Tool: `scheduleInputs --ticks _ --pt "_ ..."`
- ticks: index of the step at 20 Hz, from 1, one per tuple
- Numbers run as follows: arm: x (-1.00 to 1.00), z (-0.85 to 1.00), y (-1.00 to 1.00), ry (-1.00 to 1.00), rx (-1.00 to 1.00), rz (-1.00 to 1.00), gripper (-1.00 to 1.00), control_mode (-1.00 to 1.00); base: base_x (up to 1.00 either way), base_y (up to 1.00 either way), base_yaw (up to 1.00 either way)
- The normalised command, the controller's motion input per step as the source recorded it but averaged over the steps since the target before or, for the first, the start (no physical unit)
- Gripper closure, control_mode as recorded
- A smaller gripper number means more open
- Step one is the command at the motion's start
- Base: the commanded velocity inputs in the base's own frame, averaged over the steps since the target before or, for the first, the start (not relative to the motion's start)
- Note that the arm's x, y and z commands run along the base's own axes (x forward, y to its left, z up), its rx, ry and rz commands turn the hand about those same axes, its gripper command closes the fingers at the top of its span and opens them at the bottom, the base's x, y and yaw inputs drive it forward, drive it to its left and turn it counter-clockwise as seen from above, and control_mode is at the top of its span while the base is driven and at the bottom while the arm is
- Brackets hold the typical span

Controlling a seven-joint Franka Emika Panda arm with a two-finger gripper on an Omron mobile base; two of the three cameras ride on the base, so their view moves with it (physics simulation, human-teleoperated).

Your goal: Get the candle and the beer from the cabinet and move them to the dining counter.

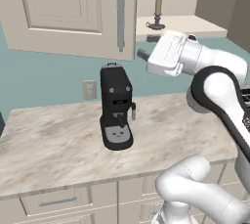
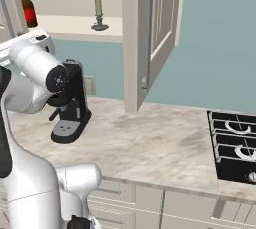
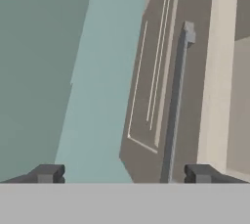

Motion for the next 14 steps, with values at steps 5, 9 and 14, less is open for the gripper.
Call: scheduleInputs --ticks 5,9,14 --pt "0.23 0.0 -0.34 0.03 0.0 0.16 -1.0 -1.0 0.0 0.0 0.0" --pt "0.44 0.11 -0.15 0.07 0.0 0.13 -1.0 -1.0 0.0 0.0 0.0" --pt "0.37 0.24 -0.04 0.14 0.0 0.11 -1.0 -1.0 0.0 0.0 0.0"
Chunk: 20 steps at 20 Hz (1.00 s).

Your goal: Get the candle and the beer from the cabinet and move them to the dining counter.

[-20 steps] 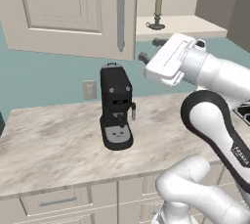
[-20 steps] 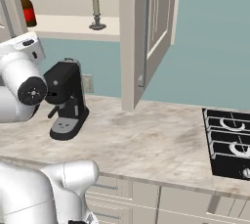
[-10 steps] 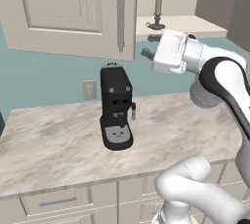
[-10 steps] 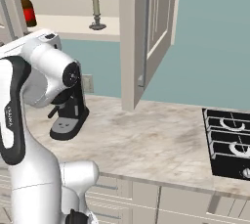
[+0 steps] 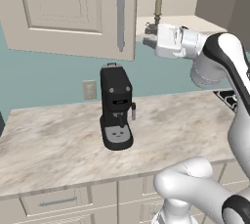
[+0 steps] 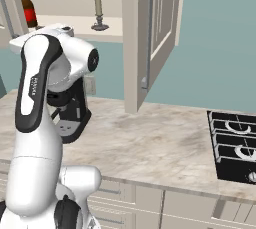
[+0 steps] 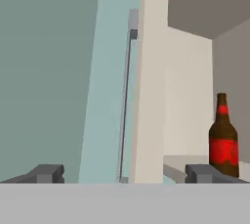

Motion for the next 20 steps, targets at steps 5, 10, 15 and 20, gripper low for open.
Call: scheduleInputs --ticks 5,10,15,20 --pt "0.18 0.22 -0.14 0.13 0.0 0.16 -1.0 -1.0 0.0 0.0 0.0" --pt "0.35 0.09 -0.06 0.06 0.0 0.18 -1.0 -1.0 0.0 0.0 0.0" --pt "0.35 0.0 -0.16 0.0 0.0 0.24 -1.0 -1.0 0.0 0.0 0.0" --pt "0.24 0.0 0.07 -0.03 0.0 0.13 -1.0 -1.0 0.0 0.0 0.0"
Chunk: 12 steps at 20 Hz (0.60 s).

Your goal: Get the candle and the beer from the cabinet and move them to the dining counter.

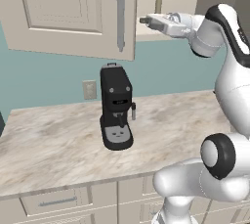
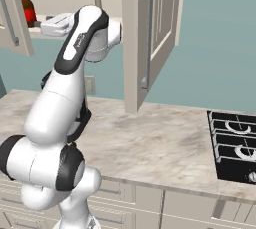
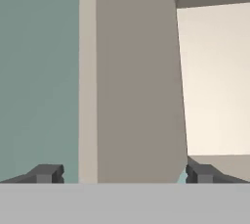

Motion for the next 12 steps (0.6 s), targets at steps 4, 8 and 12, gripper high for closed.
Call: scheduleInputs --ticks 4,8,12 --pt "0.1 0.0 0.33 -0.07 0.0 0.0 -1.0 -1.0 0.0 0.0 0.0" --pt "0.0 0.0 0.52 -0.08 0.0 0.0 -1.0 -1.0 0.0 0.0 0.0" --pt "0.0 0.0 0.55 -0.01 0.0 0.0 -1.0 -1.0 0.0 0.0 0.0"
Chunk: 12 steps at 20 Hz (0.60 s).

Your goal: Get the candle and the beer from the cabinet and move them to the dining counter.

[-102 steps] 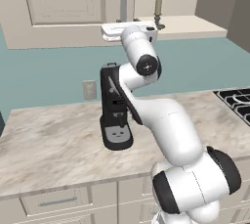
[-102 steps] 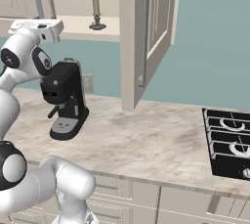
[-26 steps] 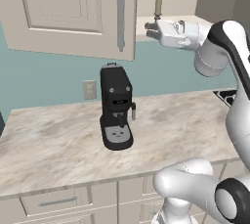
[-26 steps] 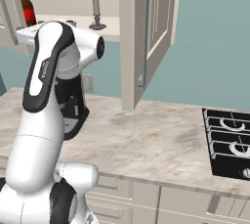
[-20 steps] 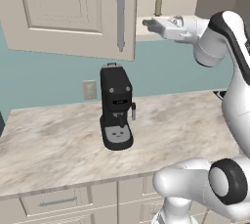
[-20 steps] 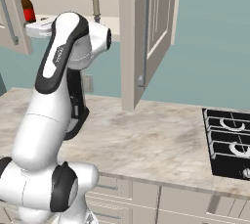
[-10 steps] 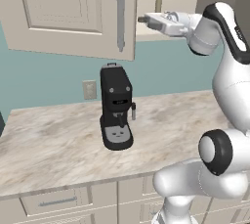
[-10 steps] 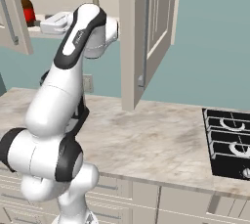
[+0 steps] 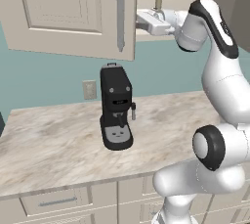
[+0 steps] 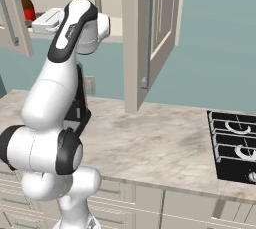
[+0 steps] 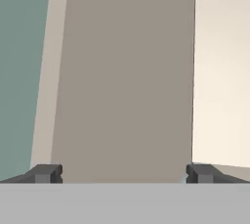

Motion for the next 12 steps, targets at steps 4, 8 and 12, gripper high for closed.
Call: scheduleInputs --ticks 4,8,12 --pt "-0.04 0.0 0.64 0.0 -0.02 0.0 -1.0 -1.0 0.0 0.0 0.0" --pt "-0.38 0.0 0.73 0.0 -0.06 0.03 -1.0 -1.0 0.0 0.0 0.0" --pt "-0.49 -0.08 0.95 0.0 -0.11 0.07 -1.0 -1.0 0.0 0.0 0.0"
